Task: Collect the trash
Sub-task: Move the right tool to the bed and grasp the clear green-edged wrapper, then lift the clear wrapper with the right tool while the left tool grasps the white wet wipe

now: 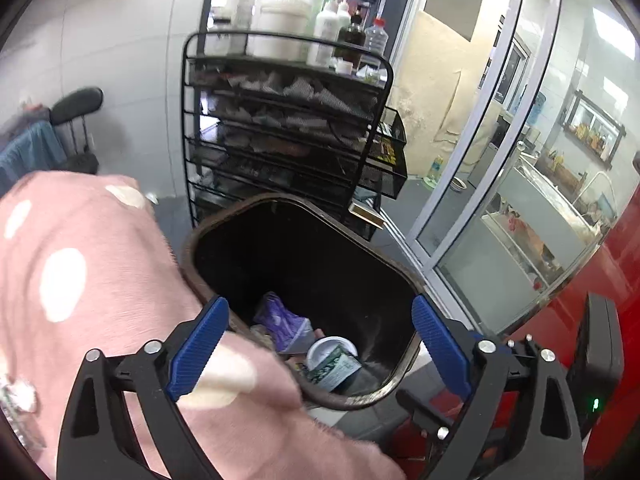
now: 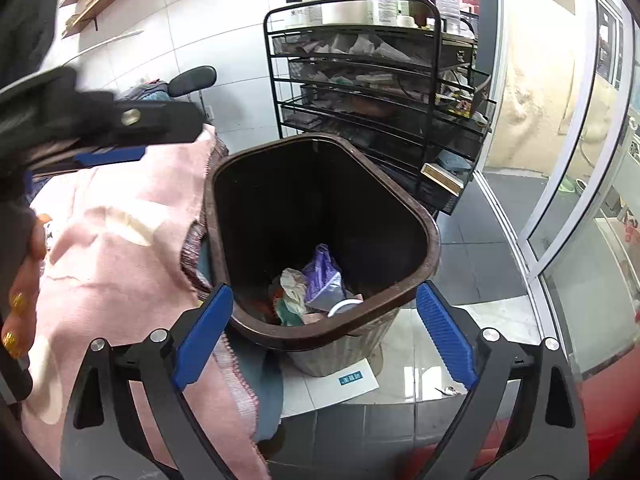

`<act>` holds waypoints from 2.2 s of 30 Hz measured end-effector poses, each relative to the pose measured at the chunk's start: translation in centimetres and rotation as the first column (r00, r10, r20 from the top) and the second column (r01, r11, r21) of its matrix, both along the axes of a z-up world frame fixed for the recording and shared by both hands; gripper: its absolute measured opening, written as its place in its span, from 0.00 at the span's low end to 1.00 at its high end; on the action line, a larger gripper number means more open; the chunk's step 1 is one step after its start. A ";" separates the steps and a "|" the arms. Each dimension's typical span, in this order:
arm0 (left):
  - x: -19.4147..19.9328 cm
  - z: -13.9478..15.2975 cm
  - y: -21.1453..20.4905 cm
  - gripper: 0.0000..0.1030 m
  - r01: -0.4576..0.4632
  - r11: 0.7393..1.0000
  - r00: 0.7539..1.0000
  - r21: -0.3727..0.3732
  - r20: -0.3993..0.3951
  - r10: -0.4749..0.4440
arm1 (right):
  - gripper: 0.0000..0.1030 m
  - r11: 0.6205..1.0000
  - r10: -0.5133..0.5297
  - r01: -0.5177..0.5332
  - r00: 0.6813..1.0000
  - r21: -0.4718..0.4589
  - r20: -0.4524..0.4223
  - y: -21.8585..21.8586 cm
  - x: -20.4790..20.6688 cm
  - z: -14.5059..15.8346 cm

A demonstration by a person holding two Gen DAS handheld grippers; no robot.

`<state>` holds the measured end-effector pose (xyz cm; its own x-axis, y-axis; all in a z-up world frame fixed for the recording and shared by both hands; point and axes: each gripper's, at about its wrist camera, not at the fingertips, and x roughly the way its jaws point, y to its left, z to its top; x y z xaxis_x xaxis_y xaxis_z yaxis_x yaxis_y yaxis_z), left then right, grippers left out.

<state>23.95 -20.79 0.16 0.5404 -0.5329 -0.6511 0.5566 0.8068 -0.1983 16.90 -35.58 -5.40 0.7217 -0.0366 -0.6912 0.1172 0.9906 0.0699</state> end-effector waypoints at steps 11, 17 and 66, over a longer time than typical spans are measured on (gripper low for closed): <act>-3.9 0.9 9.0 0.94 -0.167 0.986 0.984 -0.017 0.051 0.168 | 0.92 0.987 0.157 -0.158 0.988 0.020 0.006 5.2 0.9 1.4; -5.7 0.4 14.8 0.95 -0.301 0.953 0.952 0.020 0.065 0.299 | 0.92 0.951 0.309 -0.309 0.951 0.026 0.003 10.7 1.3 2.4; -8.5 -3.4 36.0 0.95 -0.657 0.754 0.751 0.017 -0.070 0.657 | 0.26 0.758 0.652 -0.637 0.730 0.143 -0.205 34.4 8.4 2.2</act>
<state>15.47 15.25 -3.27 0.7146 -0.0685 -0.6961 -0.1248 0.9667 -0.2233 25.28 -1.16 -3.24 0.3785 0.4247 -0.8224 -0.5282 0.8288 0.1850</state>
